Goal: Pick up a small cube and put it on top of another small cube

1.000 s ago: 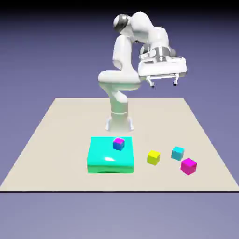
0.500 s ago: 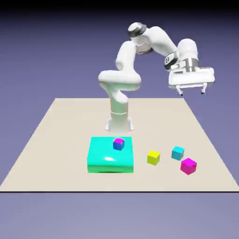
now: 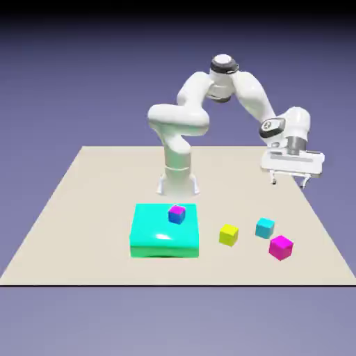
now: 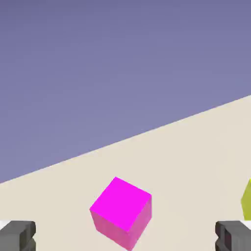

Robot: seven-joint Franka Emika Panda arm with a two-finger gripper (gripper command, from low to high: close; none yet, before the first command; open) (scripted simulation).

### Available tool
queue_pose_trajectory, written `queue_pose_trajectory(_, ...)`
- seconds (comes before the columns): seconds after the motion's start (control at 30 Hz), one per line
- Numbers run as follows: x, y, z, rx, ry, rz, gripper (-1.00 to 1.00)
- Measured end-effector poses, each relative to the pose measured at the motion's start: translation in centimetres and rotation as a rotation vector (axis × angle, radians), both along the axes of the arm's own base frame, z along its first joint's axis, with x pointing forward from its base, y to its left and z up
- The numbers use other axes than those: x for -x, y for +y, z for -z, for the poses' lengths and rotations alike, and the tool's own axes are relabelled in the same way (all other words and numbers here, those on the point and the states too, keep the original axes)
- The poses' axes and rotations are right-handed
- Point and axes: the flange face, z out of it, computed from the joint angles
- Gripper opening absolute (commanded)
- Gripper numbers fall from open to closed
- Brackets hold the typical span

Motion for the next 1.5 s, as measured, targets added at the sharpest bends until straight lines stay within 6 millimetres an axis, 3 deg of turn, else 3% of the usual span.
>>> queue_pose_trajectory(0.17,1.2,-1.7,7.9,0.047,0.013,0.122,0.00)
queue_pose_trajectory(0.23,1.2,-1.8,8.3,0.050,0.014,0.128,0.00)
queue_pose_trajectory(0.37,-1.7,-3.8,13.2,0.050,0.013,0.127,0.00)
queue_pose_trajectory(0.4,-1.9,-3.9,13.6,0.050,0.014,0.128,-1.00)
queue_pose_trajectory(0.47,-1.9,-3.9,13.6,0.050,0.013,0.127,-1.00)
queue_pose_trajectory(0.6,1.0,-1.9,8.6,0.049,0.013,0.126,-1.00)
queue_pose_trajectory(0.77,-1.0,-6.2,5.4,0.040,-0.018,0.076,-1.00)
queue_pose_trajectory(0.97,-2.3,-12.5,3.5,0.046,-0.021,-0.001,-1.00)
queue_pose_trajectory(1.13,-1.9,-17.4,3.0,0.050,0.008,-0.071,-1.00)
queue_pose_trajectory(1.5,-5.1,-18.6,7.6,0.054,0.003,-0.072,-1.00)
